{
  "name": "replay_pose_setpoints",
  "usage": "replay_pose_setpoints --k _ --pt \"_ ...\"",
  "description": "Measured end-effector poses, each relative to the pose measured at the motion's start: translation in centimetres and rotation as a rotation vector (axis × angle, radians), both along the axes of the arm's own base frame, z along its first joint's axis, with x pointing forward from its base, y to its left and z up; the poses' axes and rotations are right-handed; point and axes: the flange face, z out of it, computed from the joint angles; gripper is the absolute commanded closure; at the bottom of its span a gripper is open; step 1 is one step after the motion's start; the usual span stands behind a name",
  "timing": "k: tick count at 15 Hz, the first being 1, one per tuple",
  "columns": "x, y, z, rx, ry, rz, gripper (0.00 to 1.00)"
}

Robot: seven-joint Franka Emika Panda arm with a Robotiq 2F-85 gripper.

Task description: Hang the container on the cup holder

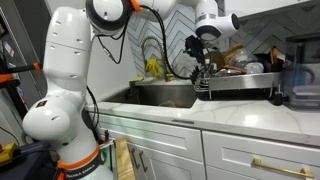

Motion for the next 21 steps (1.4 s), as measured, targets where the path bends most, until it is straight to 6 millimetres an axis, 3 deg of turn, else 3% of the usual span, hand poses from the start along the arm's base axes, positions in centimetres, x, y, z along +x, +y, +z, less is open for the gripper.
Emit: replay_pose_setpoints --k 5,15,21 --pt "1.6 -0.4 0.0 -0.041 -0.045 -0.107 0.99" --pt "1.6 0.5 0.2 -0.05 0.008 -0.135 0.99" --pt "1.0 2.3 1.0 -0.052 0.025 -0.122 0.99"
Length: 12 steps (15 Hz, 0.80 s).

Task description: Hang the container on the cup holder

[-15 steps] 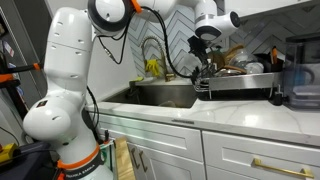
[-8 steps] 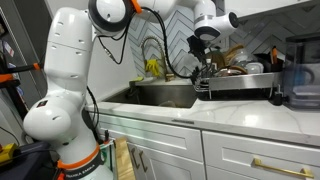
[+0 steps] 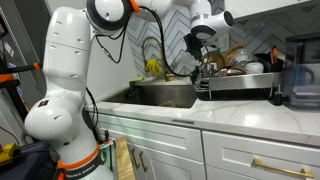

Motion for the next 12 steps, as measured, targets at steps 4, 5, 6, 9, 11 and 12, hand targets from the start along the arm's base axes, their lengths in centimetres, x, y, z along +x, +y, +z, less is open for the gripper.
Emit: replay_pose_setpoints --k 4,5,6,9,11,12 --pt "0.2 -0.3 -0.9 -0.028 0.006 -0.036 0.99" --pt "0.4 -0.6 -1.3 -0.037 0.009 -0.054 0.99" --pt "0.4 -0.8 -1.7 -0.048 0.016 -0.066 0.99" --pt "0.2 -0.6 -2.3 -0.083 0.047 -0.094 0.99" --pt "0.1 -0.4 -2.7 -0.124 0.068 -0.111 0.99" --pt "0.1 -0.5 -2.9 -0.149 0.075 -0.127 0.99"
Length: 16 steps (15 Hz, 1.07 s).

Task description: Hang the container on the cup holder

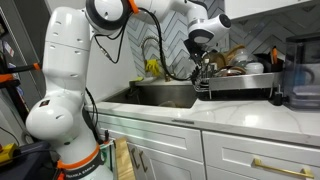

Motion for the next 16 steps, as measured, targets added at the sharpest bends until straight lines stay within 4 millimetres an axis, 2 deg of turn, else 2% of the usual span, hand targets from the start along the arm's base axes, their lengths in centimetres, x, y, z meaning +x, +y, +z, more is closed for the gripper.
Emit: replay_pose_setpoints --k 13,14,15,16 --pt "-1.1 1.0 -0.9 -0.32 0.181 -0.118 0.99" --pt "-1.1 1.1 -0.8 -0.33 0.184 -0.123 0.87" --pt "-1.2 1.2 -0.7 -0.338 0.188 -0.127 0.69" --pt "-1.2 1.3 -0.6 -0.346 0.192 -0.132 0.64"
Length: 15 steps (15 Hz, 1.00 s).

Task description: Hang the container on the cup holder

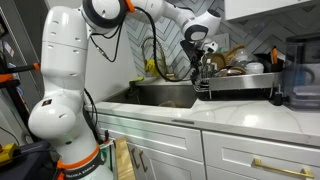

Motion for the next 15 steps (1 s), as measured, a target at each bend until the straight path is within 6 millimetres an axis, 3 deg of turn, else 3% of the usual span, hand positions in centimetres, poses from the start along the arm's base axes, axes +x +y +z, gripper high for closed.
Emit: replay_pose_setpoints --k 8,15 --pt "-0.5 -0.4 1.6 -0.032 0.025 -0.061 0.04" --pt "-0.4 -2.0 2.1 -0.087 0.025 -0.086 0.0"
